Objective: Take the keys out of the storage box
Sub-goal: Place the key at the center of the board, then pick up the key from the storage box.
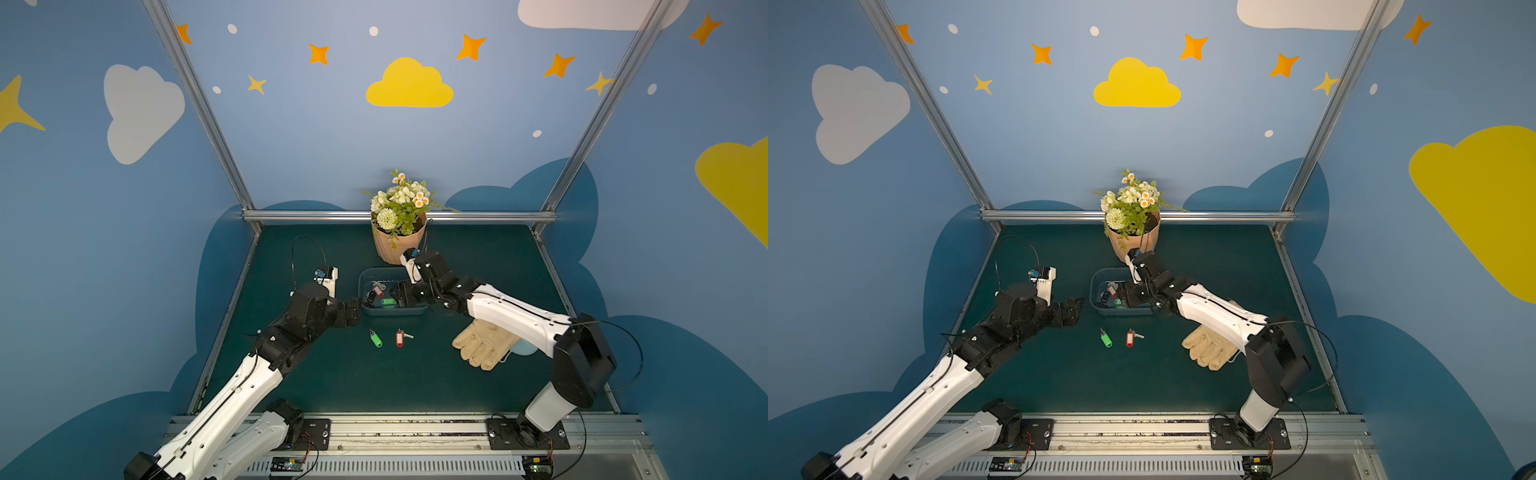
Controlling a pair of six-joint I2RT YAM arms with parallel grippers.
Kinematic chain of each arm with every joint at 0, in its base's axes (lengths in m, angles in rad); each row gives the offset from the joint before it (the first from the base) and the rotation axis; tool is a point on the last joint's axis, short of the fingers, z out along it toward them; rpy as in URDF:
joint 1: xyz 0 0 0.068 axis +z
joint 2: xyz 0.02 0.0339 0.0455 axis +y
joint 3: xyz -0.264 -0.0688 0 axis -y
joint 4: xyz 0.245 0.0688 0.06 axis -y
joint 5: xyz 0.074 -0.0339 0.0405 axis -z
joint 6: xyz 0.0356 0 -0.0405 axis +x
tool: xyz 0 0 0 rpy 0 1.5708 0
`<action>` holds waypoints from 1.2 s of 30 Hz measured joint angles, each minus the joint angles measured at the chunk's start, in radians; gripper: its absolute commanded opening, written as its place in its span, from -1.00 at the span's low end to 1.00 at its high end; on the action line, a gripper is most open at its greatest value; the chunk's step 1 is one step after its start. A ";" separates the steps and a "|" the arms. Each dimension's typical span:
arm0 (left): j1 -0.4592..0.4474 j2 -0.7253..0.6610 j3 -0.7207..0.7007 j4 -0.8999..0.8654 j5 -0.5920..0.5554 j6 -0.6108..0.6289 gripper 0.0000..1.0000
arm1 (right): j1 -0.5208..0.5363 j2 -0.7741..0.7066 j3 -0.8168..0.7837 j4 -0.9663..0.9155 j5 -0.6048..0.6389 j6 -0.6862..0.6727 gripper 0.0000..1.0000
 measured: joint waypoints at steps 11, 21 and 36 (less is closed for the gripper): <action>0.027 0.067 -0.003 -0.011 -0.045 0.000 1.00 | 0.019 0.394 0.365 -0.129 0.076 -0.034 -0.11; 0.040 0.071 -0.003 -0.010 -0.044 0.000 1.00 | 0.020 0.558 0.552 -0.224 0.205 -0.037 -0.26; 0.040 0.071 -0.003 -0.009 -0.043 0.000 1.00 | 0.024 0.612 0.568 -0.236 0.255 -0.034 -0.30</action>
